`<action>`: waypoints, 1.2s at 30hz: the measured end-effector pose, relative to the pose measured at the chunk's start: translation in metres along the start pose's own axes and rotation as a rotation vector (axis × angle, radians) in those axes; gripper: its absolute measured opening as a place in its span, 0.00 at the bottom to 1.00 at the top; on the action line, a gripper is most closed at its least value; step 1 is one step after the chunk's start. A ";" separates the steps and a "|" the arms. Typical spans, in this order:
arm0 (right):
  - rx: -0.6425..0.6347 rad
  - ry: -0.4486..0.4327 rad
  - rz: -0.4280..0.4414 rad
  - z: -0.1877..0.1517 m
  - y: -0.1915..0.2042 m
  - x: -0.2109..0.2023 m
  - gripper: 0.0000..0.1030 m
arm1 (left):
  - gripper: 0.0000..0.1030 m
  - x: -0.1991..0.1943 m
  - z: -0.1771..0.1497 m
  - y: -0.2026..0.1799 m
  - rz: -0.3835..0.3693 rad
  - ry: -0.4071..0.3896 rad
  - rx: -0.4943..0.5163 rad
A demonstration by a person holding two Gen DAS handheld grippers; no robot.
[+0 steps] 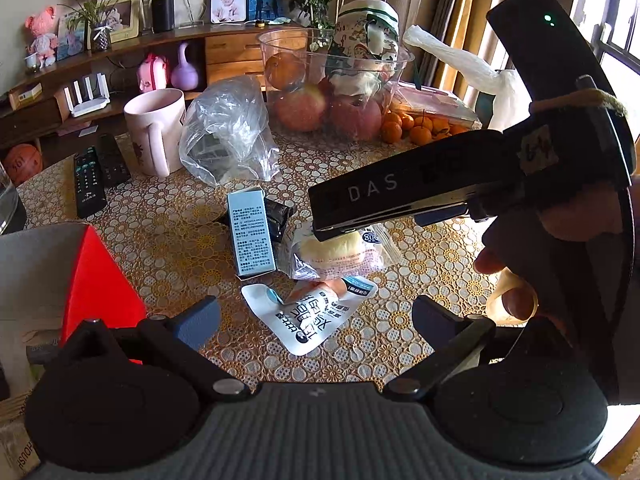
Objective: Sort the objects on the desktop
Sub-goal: 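Move the right tool to the blue-printed bread packet while the left tool approaches the white spouted pouch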
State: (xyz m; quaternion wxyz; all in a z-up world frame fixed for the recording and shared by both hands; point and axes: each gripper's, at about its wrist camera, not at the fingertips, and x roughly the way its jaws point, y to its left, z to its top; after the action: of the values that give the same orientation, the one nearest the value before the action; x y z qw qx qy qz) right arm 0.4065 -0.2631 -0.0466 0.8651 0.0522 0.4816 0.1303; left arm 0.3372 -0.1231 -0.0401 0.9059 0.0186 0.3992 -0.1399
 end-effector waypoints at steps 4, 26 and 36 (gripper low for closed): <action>-0.019 0.015 -0.001 0.003 0.000 0.012 0.90 | 0.99 0.008 -0.002 -0.007 0.031 -0.029 0.050; -0.062 0.068 0.038 0.011 -0.004 0.053 0.89 | 0.98 0.058 -0.013 0.007 -0.001 0.012 -0.052; -0.093 0.072 0.041 0.011 0.001 0.059 0.83 | 0.79 0.071 -0.021 0.013 -0.041 0.030 -0.091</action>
State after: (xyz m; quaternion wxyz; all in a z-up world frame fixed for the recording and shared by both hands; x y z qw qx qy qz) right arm 0.4456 -0.2459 -0.0887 0.8459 0.0172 0.5046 0.1719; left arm 0.3710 -0.1248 -0.1070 0.8967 -0.0287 0.4189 -0.1401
